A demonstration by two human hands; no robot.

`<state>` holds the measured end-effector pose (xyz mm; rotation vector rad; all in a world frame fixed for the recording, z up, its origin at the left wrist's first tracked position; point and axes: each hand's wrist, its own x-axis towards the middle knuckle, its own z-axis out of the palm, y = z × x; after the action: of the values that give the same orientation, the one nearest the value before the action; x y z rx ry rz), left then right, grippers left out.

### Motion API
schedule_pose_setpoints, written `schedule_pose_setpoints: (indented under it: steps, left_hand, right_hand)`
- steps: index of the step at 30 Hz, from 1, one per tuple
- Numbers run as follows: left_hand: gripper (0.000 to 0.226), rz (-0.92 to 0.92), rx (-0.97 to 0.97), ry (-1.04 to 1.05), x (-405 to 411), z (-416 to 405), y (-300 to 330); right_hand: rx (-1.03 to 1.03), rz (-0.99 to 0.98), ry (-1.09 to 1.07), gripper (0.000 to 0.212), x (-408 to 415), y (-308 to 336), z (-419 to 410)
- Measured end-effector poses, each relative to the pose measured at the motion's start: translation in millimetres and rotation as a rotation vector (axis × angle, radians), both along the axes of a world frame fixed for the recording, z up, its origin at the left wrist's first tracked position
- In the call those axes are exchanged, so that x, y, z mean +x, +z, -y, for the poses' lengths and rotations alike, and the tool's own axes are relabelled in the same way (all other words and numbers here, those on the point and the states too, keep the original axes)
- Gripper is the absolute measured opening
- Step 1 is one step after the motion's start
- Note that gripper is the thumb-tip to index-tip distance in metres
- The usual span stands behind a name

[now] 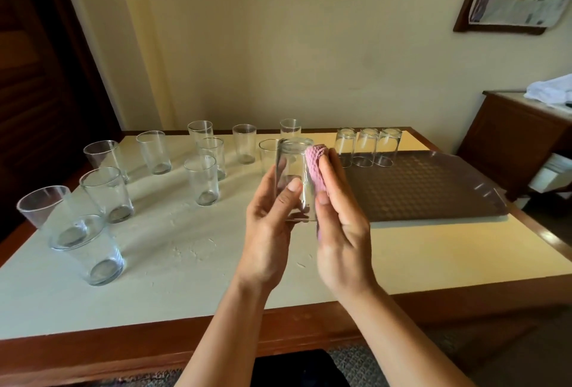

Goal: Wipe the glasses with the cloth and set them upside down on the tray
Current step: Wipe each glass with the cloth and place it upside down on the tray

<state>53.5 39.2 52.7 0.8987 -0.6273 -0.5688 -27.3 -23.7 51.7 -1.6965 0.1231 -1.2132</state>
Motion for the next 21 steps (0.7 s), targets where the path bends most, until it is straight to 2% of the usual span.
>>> schedule_pose_setpoints:
  steps: [4, 6, 8, 10, 13, 16, 18, 21]
  left_hand:
    - [0.05, -0.003, 0.048, -0.058, 7.5, -3.2, 4.1]
    - [0.046, 0.023, 0.057, -0.109, 4.5, -2.8, 1.7]
    - [0.059, 0.043, 0.045, -0.069, 0.3, -0.3, -1.2]
    - [0.067, 0.083, 0.046, -0.003, -1.2, 3.3, -0.5]
    - [0.056, 0.019, 0.044, 0.039, 5.7, 5.6, 4.8]
    - [0.053, 0.002, 0.062, -0.039, 11.9, 0.2, 3.1]
    - [0.055, 0.044, 0.064, -0.109, 7.3, -2.5, -1.3]
    - [0.063, 0.024, 0.04, -0.105, 0.8, -1.1, -4.1]
  right_hand:
    - [0.082, 0.054, 0.046, 0.056, -10.9, -27.3, -35.3]
    - [0.12, 0.09, 0.021, 0.055, -7.9, -21.4, -23.8]
    - [0.118, 0.063, -0.051, 0.05, -2.1, -7.0, -3.5]
    - [0.073, 0.027, -0.091, 0.048, 1.4, 0.8, 6.1]
    - [-0.023, 0.018, 0.014, 0.048, -4.7, -10.9, -12.4]
    - [-0.13, -0.01, 0.011, 0.047, -11.0, -22.2, -17.6]
    - [-0.157, -0.035, -0.041, 0.045, -6.1, -11.4, -0.7]
    - [-0.225, -0.069, -0.096, 0.044, 2.2, 11.5, 15.8]
